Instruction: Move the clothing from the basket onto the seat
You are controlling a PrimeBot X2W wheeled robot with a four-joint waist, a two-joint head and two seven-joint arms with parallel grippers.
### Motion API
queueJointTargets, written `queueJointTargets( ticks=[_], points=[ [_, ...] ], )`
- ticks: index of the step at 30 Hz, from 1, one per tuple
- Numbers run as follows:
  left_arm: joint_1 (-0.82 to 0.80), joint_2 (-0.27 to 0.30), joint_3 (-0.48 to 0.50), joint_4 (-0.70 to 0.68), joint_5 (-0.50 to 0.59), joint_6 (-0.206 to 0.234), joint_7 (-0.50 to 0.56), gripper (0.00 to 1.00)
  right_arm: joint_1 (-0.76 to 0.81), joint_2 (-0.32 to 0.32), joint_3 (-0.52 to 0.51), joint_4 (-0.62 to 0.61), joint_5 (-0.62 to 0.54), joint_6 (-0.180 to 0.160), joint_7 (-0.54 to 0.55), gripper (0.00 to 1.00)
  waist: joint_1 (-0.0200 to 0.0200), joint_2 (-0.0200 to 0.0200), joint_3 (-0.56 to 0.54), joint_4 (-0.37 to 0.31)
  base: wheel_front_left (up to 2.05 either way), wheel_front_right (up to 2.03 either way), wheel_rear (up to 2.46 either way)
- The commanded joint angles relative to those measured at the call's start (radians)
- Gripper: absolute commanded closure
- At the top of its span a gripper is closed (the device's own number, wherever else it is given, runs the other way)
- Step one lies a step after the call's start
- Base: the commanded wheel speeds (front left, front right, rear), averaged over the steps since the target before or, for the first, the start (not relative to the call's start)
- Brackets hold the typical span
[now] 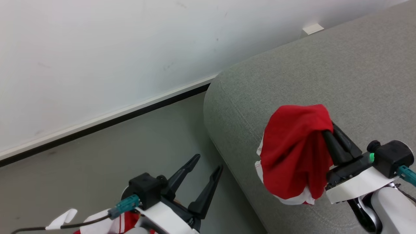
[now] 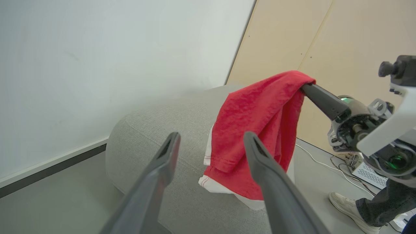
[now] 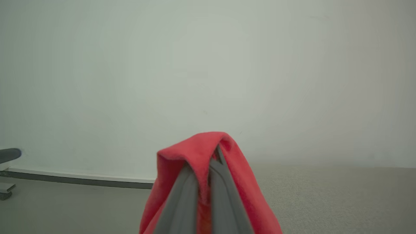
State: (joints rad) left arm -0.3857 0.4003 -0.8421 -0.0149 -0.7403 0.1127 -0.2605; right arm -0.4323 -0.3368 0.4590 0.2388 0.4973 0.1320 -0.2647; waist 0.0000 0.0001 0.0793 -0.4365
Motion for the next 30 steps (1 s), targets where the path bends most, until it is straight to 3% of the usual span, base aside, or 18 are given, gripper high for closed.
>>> queueJointTargets(
  ticks=[1, 8, 14, 22, 30],
  points=[
    [-0.012, 0.012, 0.001, -0.008, 0.019, -0.006, 0.005, 0.00, 0.009, 0.005, -0.023, -0.006, -0.002, -0.002, 0.000, 1.00, 0.0000, -0.0001, 0.020, 0.008, 0.00, 0.00, 0.00],
    [-0.079, 0.047, 0.009, -0.049, 0.031, -0.021, 0.041, 0.00, -0.054, 0.042, -0.214, 0.004, -0.056, -0.002, 0.000, 1.00, 0.0000, -0.0001, 0.138, 0.071, 0.00, 0.00, 0.00],
    [-0.173, 0.107, 0.044, -0.112, 0.053, -0.040, 0.088, 0.00, -0.244, 0.083, -0.409, 0.065, -0.155, -0.002, 0.001, 1.00, 0.0000, -0.0001, 0.318, 0.140, 0.00, 0.00, 0.00],
    [-0.303, 0.175, 0.104, -0.177, 0.083, -0.069, 0.113, 0.00, -0.568, 0.109, -0.661, 0.166, -0.322, -0.002, 0.054, 1.00, 0.0000, -0.0001, 0.558, 0.232, 0.00, 0.00, 0.00],
    [-0.320, 0.188, 0.142, -0.160, 0.077, -0.068, 0.068, 0.00, -0.704, 0.126, -0.899, 0.285, -0.543, -0.002, 0.088, 1.00, 0.0000, -0.0001, 0.656, 0.278, 0.00, 0.00, 0.00]
  ],
)
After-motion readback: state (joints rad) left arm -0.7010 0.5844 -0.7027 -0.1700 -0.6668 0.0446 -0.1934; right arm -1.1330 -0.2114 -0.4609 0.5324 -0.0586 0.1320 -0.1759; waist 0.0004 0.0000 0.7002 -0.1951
